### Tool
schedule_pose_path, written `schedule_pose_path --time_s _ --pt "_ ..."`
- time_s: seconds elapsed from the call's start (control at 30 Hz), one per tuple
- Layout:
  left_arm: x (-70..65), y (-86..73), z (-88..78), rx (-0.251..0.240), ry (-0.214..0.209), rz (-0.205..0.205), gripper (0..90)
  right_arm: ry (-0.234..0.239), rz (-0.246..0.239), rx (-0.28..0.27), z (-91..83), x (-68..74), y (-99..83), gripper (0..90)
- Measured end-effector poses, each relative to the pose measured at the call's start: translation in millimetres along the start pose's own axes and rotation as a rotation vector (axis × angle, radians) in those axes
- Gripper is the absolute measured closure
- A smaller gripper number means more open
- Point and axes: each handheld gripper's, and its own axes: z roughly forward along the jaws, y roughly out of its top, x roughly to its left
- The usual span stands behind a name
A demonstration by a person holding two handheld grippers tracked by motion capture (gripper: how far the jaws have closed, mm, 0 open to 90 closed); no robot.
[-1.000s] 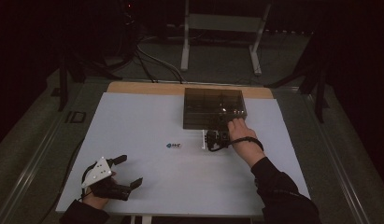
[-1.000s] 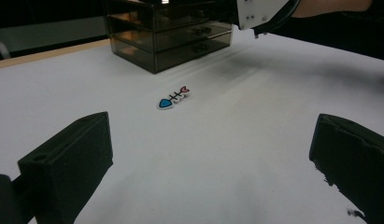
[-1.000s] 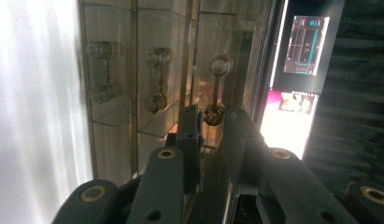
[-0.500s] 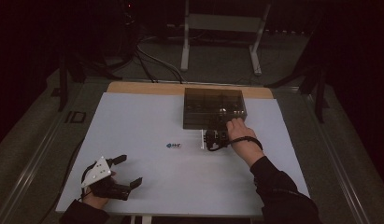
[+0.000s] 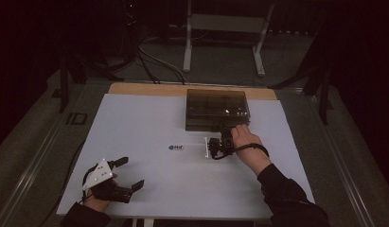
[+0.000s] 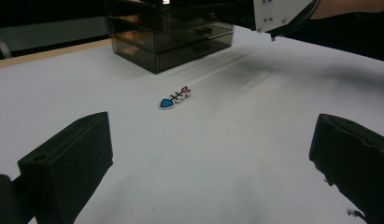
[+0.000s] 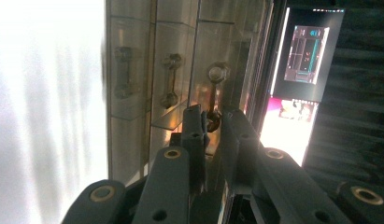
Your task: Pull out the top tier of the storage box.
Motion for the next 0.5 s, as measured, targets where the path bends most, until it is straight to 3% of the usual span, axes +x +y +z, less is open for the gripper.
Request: schedule_pose_path --time_s 0.5 --pt "-0.4 0.2 -0.2 0.002 0.002 0.004 0.8 0.015 0.026 -0.001 -2.0 -0.6 -0.8 80.3"
